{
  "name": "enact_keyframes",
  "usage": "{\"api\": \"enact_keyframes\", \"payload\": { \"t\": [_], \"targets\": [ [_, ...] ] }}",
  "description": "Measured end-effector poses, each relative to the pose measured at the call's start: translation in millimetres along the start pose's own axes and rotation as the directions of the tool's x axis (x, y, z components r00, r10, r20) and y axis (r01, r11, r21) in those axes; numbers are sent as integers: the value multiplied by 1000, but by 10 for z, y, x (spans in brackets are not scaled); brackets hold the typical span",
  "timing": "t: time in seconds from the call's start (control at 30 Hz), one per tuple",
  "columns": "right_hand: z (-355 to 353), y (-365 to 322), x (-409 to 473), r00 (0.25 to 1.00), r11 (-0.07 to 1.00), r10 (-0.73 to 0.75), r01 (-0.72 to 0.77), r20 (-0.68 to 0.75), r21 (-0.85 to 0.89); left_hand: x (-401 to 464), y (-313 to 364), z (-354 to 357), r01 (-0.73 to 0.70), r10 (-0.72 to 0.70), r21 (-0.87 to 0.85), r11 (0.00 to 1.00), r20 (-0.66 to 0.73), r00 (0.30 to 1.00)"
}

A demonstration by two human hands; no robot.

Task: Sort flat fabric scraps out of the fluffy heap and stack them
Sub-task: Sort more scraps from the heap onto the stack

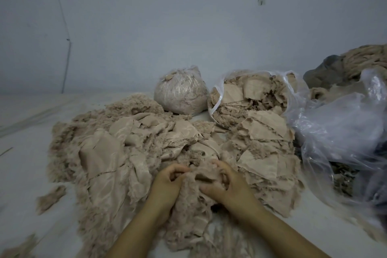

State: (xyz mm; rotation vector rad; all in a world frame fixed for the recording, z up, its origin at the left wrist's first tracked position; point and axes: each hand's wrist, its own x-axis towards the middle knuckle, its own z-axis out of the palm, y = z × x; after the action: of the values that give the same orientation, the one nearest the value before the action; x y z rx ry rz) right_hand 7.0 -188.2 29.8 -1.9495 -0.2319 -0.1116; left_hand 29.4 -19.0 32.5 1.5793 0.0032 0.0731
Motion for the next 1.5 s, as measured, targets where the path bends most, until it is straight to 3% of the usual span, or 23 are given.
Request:
{"api": "enact_keyframes", "payload": {
  "t": [0.07,0.2,0.3,0.4,0.53,0.6,0.63,0.7,0.73,0.77,0.8,0.87,0.93,1.0,1.07,1.17,1.23,1.4,1.5],
  "targets": [
    [25,-37,-18,986,972,-158,147,-49,-185,-54,12,53,-25,19,62,998,95,995],
    [51,-33,-13,935,931,-295,236,-195,-278,-187,69,109,-156,159,-30,987,252,955],
    [37,-23,5,904,912,-355,278,-238,-302,-221,43,90,-345,260,183,921,373,891],
    [13,-35,29,933,974,-225,209,-282,-89,-178,22,126,-414,376,247,876,189,907],
    [-33,-55,69,955,983,17,39,-297,181,-68,38,61,-217,220,66,974,-33,975],
    [-35,-48,66,952,974,52,18,-301,225,-105,56,36,-190,189,9,982,83,978],
    [-28,-55,59,955,974,37,31,-295,223,-134,31,33,-232,210,102,967,187,960],
    [-3,-74,47,958,972,-14,80,-286,220,-218,8,96,-437,291,427,792,367,884],
    [5,-73,51,953,970,-32,102,-300,221,-227,-11,131,-522,365,473,710,387,847],
    [2,-79,50,946,967,-34,112,-322,228,-215,2,149,-518,410,462,720,318,855],
    [-3,-69,60,940,962,-26,116,-340,247,-201,35,149,-449,403,409,794,199,893],
    [-12,-71,65,942,949,25,83,-335,305,-131,51,63,-209,208,168,963,22,978],
    [-17,-83,48,953,935,42,68,-301,347,-96,88,14,54,-34,-152,987,127,991],
    [-24,-125,12,976,907,48,47,-214,420,-127,108,20,185,-91,-281,942,315,945],
    [-27,-151,-16,995,873,56,-11,-78,488,-126,61,54,144,-54,-267,953,317,947],
    [-18,-184,-18,995,821,92,-102,45,562,-76,32,67,45,-1,-302,952,143,990],
    [9,-188,-17,990,784,98,-137,97,605,-35,24,36,58,-49,-320,946,36,998],
    [-54,-159,14,990,605,98,-139,101,784,53,16,-62,71,-116,-256,964,-161,980],
    [-146,-162,36,991,519,98,-125,87,846,2,21,-91,-86,79,-66,994,-95,992]
  ]
}}
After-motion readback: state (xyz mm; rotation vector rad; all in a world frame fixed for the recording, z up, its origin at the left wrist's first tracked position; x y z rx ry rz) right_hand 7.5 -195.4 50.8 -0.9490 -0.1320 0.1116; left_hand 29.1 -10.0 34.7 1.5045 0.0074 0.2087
